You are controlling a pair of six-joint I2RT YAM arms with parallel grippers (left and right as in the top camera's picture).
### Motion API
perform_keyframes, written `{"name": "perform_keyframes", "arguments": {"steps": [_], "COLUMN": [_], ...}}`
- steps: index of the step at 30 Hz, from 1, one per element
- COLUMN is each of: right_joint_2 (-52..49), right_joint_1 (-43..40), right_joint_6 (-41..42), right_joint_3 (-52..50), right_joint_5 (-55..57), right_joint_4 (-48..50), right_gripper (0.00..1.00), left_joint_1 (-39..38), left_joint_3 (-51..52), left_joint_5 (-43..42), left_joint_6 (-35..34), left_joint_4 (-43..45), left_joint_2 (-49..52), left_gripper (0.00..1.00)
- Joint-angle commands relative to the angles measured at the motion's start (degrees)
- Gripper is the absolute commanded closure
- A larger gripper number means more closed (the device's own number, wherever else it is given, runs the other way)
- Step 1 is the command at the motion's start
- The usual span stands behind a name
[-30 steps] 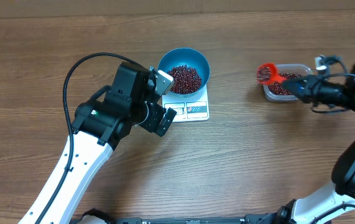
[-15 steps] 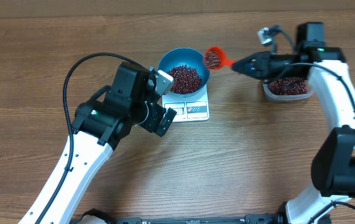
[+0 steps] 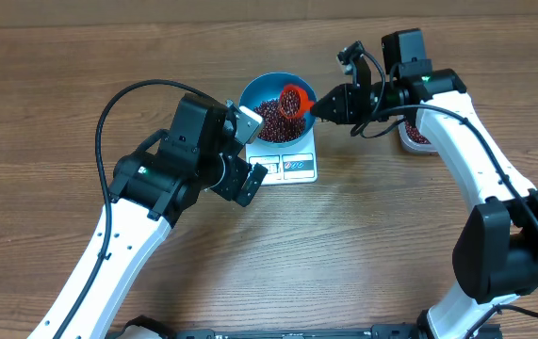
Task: Scoop item into bowl and weigh 150g on scale
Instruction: 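Lift the filled scoop and carry it left over the teal bowl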
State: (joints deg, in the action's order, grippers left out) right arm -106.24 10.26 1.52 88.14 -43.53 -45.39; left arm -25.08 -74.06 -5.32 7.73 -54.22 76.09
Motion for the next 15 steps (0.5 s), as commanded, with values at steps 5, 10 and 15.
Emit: {"name": "perform_keyframes", "arguments": {"steps": [5,10,15], "right_joint_2": [2.21,2.21,2.21], "right_joint_1": [1.38,3.56,5.11], "right_joint_6": [0.35,-2.45,-2.36], "right_joint_3": [5.73,5.81,5.81], "right_joint_5": [3.17,7.21,12.61], "right_joint_4": [-0.9,-2.58,-2.75], "right_gripper": [0.96,0.96,0.96], "left_joint_1": [-0.02,-0.02,-0.02], "left_joint_3": [0.46,0.46,0.46], "left_joint_5": [0.42,0.42,0.42], "left_joint_6": [1.07,1.07,1.05], "left_joint_4": [0.09,0.09,0.09], "left_joint_2": [-0.46,-0.46,-0.46], "left_gripper": [0.01,0.0,0.0]}}
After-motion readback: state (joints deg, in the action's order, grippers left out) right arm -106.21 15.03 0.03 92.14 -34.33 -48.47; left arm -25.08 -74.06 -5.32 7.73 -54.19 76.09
